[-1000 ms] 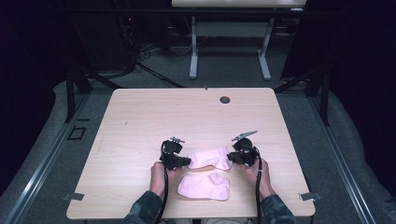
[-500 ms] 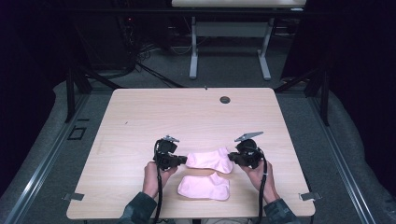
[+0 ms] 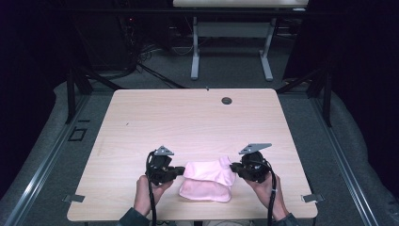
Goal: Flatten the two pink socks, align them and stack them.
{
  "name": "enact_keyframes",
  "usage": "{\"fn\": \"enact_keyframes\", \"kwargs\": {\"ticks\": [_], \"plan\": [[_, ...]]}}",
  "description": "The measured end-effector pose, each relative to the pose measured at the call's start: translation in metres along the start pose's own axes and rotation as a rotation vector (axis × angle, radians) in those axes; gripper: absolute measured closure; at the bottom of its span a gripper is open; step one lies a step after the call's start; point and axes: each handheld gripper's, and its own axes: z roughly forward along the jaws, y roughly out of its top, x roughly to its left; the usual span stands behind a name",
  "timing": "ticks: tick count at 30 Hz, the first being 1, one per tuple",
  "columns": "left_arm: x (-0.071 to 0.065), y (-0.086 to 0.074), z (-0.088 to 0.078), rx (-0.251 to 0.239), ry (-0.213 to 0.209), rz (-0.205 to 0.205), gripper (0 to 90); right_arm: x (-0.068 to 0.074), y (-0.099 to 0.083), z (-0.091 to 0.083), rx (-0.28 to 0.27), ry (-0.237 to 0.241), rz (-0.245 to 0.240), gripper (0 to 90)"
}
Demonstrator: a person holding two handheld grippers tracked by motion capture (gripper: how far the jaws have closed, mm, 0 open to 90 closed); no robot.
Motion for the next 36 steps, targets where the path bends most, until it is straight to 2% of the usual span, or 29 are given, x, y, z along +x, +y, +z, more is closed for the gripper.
{"fn": "enact_keyframes", "kwargs": {"ticks": [6,12,22,24,36], "plan": [[-0.004,-0.02,0.001,0.033,-0.001,0.009,89.5,0.01,-0.016,0.006,0.034,0.021,-0.002,84.4],[-0.003,-0.033,0.005,0.054,0.0,0.0,89.5,0.012,-0.032,0.016,0.06,0.035,0.012,84.4],[-0.005,-0.039,0.011,0.068,0.013,0.008,89.5,0.011,-0.041,0.025,0.081,0.045,0.027,84.3],[-0.004,-0.039,0.011,0.069,0.015,0.021,89.5,0.01,-0.042,0.027,0.08,0.047,0.024,84.3],[-0.008,-0.045,0.002,0.06,0.023,0.03,89.4,0.014,-0.042,0.026,0.076,0.049,0.005,84.2]]}}
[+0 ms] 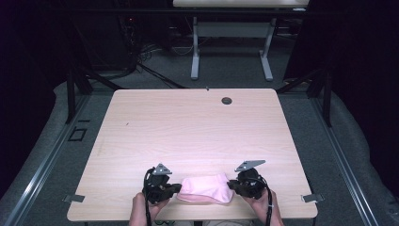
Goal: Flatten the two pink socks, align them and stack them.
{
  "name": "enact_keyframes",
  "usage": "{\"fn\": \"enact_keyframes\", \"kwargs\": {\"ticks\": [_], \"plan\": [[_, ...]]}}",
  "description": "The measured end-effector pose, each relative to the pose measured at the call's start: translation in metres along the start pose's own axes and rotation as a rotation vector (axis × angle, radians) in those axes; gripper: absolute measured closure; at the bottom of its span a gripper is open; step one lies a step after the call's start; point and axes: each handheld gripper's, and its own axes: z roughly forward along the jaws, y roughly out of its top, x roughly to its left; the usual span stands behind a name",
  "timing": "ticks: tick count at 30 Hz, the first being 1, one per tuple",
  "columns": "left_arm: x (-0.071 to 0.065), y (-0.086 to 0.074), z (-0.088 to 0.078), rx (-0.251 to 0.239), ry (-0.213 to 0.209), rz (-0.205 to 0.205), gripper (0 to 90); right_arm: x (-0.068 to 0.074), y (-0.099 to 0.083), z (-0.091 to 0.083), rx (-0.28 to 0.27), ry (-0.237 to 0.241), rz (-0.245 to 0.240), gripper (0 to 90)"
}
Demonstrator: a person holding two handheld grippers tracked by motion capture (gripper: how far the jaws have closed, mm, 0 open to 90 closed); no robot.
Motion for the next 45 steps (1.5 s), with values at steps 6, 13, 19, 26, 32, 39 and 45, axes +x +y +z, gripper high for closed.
{"fn": "enact_keyframes", "kwargs": {"ticks": [6,13,19,26,32,39,45], "plan": [[-0.001,-0.006,-0.005,-0.006,0.004,0.006,89.0,0.003,0.0,0.001,0.003,0.007,-0.015,84.0],[-0.004,-0.007,-0.01,0.015,0.023,0.027,50.8,0.003,-0.001,0.001,-0.002,0.031,-0.018,67.0],[-0.003,-0.001,-0.002,0.009,0.093,0.031,27.2,-0.001,-0.002,0.0,-0.019,0.018,-0.006,44.5],[-0.004,-0.001,0.009,0.021,0.178,0.063,17.0,-0.002,-0.004,0.005,-0.017,-0.012,0.005,30.9],[0.008,-0.005,-0.007,-0.052,0.197,0.021,9.0,-0.006,-0.005,-0.005,-0.069,-0.025,0.011,16.4],[0.033,-0.013,-0.031,-0.109,0.26,-0.036,0.2,-0.019,-0.007,-0.022,-0.133,-0.079,0.046,6.3],[0.056,-0.024,-0.043,-0.124,0.298,-0.085,0.2,-0.039,-0.017,-0.031,-0.146,-0.158,0.081,1.5]]}}
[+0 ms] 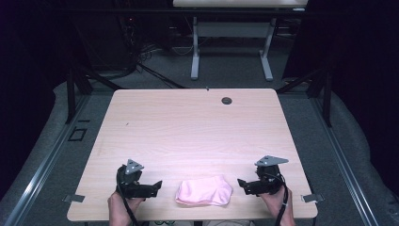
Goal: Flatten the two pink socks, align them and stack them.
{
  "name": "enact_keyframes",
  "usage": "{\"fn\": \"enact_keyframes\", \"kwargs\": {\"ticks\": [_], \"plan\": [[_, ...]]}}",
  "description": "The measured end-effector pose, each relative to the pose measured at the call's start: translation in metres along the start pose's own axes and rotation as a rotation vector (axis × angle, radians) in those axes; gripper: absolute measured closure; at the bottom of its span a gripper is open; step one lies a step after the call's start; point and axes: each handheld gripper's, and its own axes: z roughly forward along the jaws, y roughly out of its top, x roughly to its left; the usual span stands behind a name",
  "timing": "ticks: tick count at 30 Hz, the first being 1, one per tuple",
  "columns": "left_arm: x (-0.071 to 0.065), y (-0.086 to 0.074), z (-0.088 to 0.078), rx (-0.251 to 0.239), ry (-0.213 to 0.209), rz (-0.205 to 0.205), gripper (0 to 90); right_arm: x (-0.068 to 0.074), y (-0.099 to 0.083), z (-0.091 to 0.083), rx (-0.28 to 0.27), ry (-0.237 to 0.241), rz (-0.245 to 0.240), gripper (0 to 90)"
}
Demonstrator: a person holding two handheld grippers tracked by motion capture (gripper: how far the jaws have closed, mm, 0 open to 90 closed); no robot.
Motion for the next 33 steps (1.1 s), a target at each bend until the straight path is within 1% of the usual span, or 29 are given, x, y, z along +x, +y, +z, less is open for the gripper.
{"fn": "enact_keyframes", "kwargs": {"ticks": [2,3,4,5,8,9,10,12,13,14,15,17,18,19,20,21,22,23,24,25,27,33], "plan": [[0.007,-0.003,0.0,-0.002,0.009,-0.017,0.1,-0.008,-0.004,-0.001,-0.009,-0.021,0.014,1.0],[0.011,-0.005,0.001,-0.002,0.016,-0.026,0.1,-0.012,-0.005,-0.002,0.004,-0.035,0.014,0.6],[0.015,-0.007,0.001,-0.004,0.021,-0.034,0.1,-0.016,-0.007,-0.002,-0.001,-0.041,0.03,0.3],[0.019,-0.008,0.002,0.001,0.023,-0.038,0.1,-0.02,-0.01,-0.001,-0.007,-0.055,0.035,0.1],[0.027,-0.014,0.005,0.001,0.043,-0.05,0.1,-0.032,-0.017,0.0,0.013,-0.095,0.05,0.0],[0.03,-0.017,0.006,0.003,0.049,-0.051,0.1,-0.036,-0.019,0.0,0.023,-0.103,0.053,0.0],[0.034,-0.02,0.009,0.011,0.059,-0.057,0.1,-0.039,-0.022,0.002,0.02,-0.112,0.067,0.0],[0.038,-0.025,0.013,0.009,0.066,-0.068,0.1,-0.046,-0.027,0.004,0.028,-0.128,0.077,0.0],[0.041,-0.027,0.015,0.016,0.074,-0.072,0.1,-0.05,-0.03,0.005,0.031,-0.135,0.079,0.0],[0.043,-0.029,0.017,0.017,0.077,-0.075,0.1,-0.053,-0.033,0.007,0.04,-0.146,0.083,0.0],[0.044,-0.031,0.019,0.016,0.081,-0.077,0.1,-0.055,-0.036,0.009,0.037,-0.156,0.089,0.0],[0.046,-0.033,0.021,-0.006,0.105,-0.068,0.0,-0.059,-0.041,0.012,0.039,-0.185,0.082,0.0],[0.046,-0.033,0.021,-0.011,0.109,-0.068,0.0,-0.061,-0.043,0.012,0.015,-0.197,0.084,0.0],[0.047,-0.033,0.022,-0.016,0.115,-0.07,0.0,-0.062,-0.043,0.012,0.017,-0.206,0.086,0.0],[0.048,-0.033,0.023,-0.017,0.119,-0.065,0.0,-0.063,-0.043,0.012,0.004,-0.214,0.087,0.2],[0.049,-0.033,0.024,-0.022,0.129,-0.058,0.0,-0.064,-0.043,0.012,0.006,-0.225,0.084,0.0],[0.049,-0.033,0.024,-0.022,0.139,-0.051,0.0,-0.065,-0.043,0.012,0.009,-0.222,0.086,0.0],[0.049,-0.032,0.025,-0.022,0.144,-0.046,0.0,-0.066,-0.043,0.013,0.0,-0.224,0.1,0.0],[0.049,-0.032,0.026,-0.023,0.151,-0.04,0.0,-0.068,-0.043,0.013,-0.001,-0.216,0.1,0.0],[0.049,-0.032,0.027,-0.021,0.163,-0.032,0.0,-0.069,-0.044,0.013,-0.008,-0.218,0.1,0.0],[0.05,-0.032,0.028,-0.028,0.166,-0.036,0.0,-0.07,-0.045,0.013,-0.027,-0.211,0.094,0.0],[0.051,-0.032,0.028,-0.026,0.168,-0.036,0.0,-0.071,-0.045,0.013,-0.025,-0.207,0.087,0.0]]}}
